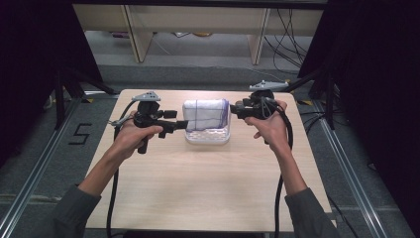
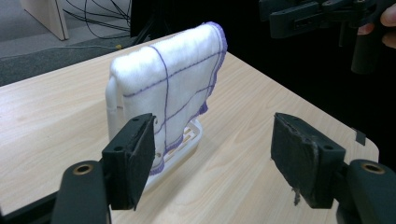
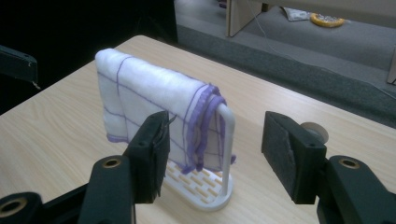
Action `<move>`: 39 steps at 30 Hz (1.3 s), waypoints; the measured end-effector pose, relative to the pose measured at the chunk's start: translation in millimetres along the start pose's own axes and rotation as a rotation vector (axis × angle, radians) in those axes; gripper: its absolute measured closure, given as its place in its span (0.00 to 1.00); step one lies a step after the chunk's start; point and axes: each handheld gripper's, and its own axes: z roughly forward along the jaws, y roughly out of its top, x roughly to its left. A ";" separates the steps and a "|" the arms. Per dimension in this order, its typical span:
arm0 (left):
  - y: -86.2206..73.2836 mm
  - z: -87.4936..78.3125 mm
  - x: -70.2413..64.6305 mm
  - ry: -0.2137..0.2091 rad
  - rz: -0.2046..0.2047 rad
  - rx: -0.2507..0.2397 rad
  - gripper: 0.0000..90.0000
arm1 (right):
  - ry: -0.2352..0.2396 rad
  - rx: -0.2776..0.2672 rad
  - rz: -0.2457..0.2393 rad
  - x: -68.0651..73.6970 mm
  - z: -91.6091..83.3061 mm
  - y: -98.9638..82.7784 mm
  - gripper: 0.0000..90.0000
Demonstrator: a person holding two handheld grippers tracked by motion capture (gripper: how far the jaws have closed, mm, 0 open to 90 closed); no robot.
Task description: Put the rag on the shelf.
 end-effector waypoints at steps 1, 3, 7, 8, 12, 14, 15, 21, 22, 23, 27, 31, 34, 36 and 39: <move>-2.0 -0.9 -0.1 -0.001 0.004 0.003 0.33 | 0.006 -0.001 -0.005 -0.2 -0.9 -1.7 0.48; -6.3 -2.4 -1.5 -0.005 0.006 0.005 0.33 | 0.005 -0.009 0.012 2.6 -2.8 -5.8 0.47; -15.9 -5.3 -5.4 -0.003 0.013 0.012 0.33 | 0.028 -0.004 0.012 6.8 -5.9 -14.8 0.46; -17.4 -5.8 -6.0 -0.005 0.012 0.018 0.33 | 0.030 -0.005 0.005 7.4 -6.1 -16.7 0.46; -27.6 -5.8 -9.2 -0.022 0.017 0.016 0.32 | 0.047 -0.008 0.015 12.8 -6.1 -27.2 0.46; -32.3 -6.2 -11.0 -0.026 0.020 0.019 0.32 | 0.040 -0.013 0.006 15.3 -5.4 -33.1 0.45; -34.4 -6.5 -12.0 -0.026 0.019 0.022 0.32 | 0.051 -0.010 -0.005 15.5 -4.9 -35.6 0.45; -47.6 -8.8 -15.3 -0.036 0.022 0.035 0.32 | 0.060 -0.013 0.023 19.0 -5.0 -51.7 0.44; -49.8 -9.2 -15.5 -0.037 0.024 0.035 0.31 | 0.052 -0.003 0.024 19.8 -6.6 -53.6 0.44; -51.9 -9.0 -15.4 -0.044 0.025 0.029 0.31 | 0.060 -0.008 0.023 19.4 -5.3 -56.7 0.44; -61.6 -10.5 -15.3 -0.038 0.027 0.044 0.30 | 0.073 -0.001 0.037 19.9 -4.3 -69.3 0.43; -71.1 -9.6 -16.2 -0.042 0.029 0.054 0.30 | 0.067 0.020 0.034 21.8 -4.5 -79.1 0.42; -78.2 -10.4 -18.2 -0.038 0.033 0.063 0.30 | 0.062 0.024 0.029 22.6 -4.6 -85.7 0.41; -82.8 -10.9 -18.7 -0.045 0.035 0.066 0.30 | 0.057 0.030 0.016 23.5 -6.0 -89.5 0.41; -89.9 -11.9 -19.3 -0.044 0.039 0.075 0.30 | 0.075 0.044 0.023 27.6 -6.9 -98.5 0.40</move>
